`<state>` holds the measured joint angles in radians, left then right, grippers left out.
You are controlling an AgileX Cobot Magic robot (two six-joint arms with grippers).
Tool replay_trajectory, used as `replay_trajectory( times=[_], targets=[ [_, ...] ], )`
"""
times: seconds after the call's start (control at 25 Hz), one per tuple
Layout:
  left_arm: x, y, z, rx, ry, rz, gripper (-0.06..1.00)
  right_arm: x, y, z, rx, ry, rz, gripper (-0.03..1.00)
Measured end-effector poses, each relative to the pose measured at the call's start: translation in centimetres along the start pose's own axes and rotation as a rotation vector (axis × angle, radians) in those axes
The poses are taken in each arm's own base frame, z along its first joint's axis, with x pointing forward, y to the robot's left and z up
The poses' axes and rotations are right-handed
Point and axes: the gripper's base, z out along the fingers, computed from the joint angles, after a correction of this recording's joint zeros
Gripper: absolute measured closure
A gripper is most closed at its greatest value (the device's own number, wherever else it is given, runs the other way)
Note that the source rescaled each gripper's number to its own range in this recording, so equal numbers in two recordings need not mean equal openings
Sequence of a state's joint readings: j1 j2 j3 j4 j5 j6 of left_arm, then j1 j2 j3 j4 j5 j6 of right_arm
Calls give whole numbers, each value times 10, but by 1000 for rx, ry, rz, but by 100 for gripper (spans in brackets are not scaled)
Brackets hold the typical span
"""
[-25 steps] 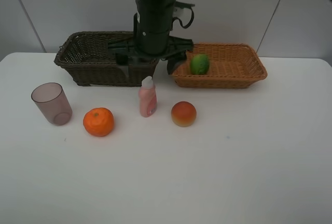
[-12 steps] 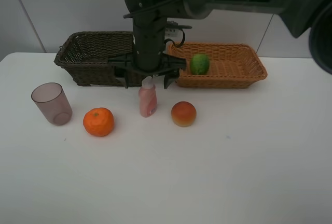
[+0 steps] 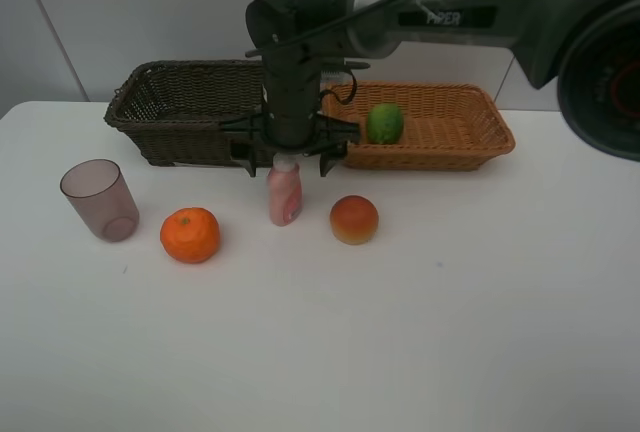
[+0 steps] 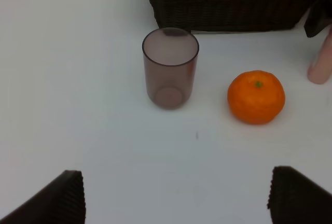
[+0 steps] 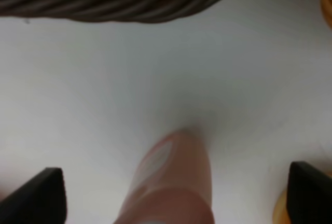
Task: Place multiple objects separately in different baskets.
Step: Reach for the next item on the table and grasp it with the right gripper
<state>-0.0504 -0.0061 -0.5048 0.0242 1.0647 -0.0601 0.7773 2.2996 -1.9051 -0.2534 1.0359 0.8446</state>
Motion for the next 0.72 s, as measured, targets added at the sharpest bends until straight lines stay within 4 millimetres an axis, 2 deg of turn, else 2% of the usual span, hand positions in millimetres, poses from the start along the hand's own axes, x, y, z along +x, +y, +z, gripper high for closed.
replay_trajectory(
  times=[0.24,0.32,0.44,0.56,0.6,0.72],
  targets=[
    [0,0,0,0,0,0,3,3,1,14,12,19,-4,16],
    [0,0,0,0,0,0,3,4,2,14,5,23,0,21],
    [0,0,0,0,0,0,3,3,3,14,-5,13,0,42],
    [0,0,0,0,0,0,3,3,3,14,-7,12,0,84],
    [0,0,0,0,0,0,3,3,3,14,-8,12,1,89],
    [0,0,0,0,0,0,3,3,3,14,-8,12,1,89]
  ],
)
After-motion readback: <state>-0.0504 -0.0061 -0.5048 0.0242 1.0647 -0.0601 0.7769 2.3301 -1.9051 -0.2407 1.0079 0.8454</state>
